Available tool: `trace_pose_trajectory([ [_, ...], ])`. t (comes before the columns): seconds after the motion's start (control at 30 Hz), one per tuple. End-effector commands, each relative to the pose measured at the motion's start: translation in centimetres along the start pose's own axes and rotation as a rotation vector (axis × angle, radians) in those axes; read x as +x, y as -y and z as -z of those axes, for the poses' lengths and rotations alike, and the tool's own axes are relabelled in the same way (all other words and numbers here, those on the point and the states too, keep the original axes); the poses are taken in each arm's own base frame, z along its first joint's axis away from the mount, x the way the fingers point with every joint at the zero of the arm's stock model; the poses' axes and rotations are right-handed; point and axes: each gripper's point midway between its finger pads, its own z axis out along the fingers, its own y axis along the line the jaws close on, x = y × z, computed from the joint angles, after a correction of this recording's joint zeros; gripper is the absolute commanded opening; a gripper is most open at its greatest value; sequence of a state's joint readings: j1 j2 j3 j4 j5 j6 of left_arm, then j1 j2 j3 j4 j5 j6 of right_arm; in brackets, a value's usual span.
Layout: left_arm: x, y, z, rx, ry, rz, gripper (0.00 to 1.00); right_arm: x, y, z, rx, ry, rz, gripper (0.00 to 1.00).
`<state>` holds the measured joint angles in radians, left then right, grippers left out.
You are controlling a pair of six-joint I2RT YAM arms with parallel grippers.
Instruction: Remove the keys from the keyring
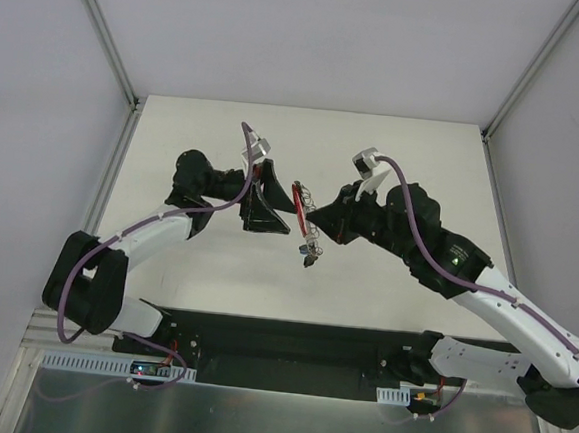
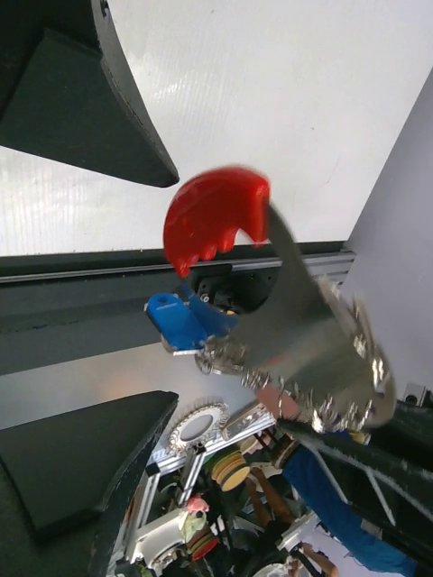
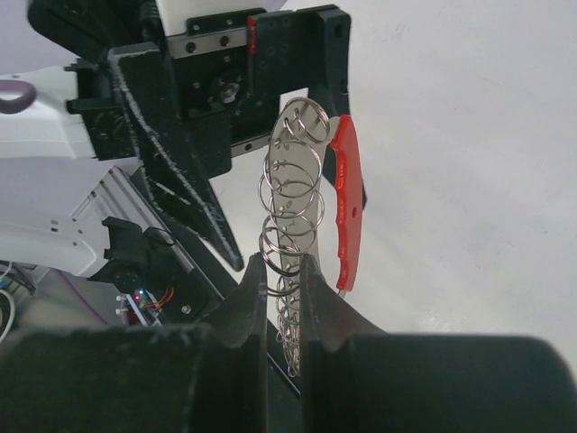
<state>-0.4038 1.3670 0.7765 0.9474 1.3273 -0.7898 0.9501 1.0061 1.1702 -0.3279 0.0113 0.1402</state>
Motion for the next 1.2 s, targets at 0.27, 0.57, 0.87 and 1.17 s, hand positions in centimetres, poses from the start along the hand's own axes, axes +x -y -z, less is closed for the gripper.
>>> trace_pose_trajectory([
  [0.27, -3.0, -2.0, -1.0, 0.111, 0.059, -0.018, 0.93, -6.1, -4.6, 2.3, -0.181, 0.182, -0.025, 0.01],
  [0.57, -5.8, 2.2, -0.9, 0.133, 0.118, -0.155, 0.87, -6.6, -3.5, 2.4, -0.129, 0.225, -0.036, 0.01],
  [0.87, -6.0, 6.0, -1.9, 0.192, 0.131, -0.209, 0.9, -6.7, -1.5, 3.3, -0.038, 0.265, -0.055, 0.01],
  [1.17, -5.6, 8.0, -1.3, 0.201, 0.143, -0.176, 0.31, -4.3, 2.7, 4.7, 0.141, 0.272, -0.107, 0.01],
])
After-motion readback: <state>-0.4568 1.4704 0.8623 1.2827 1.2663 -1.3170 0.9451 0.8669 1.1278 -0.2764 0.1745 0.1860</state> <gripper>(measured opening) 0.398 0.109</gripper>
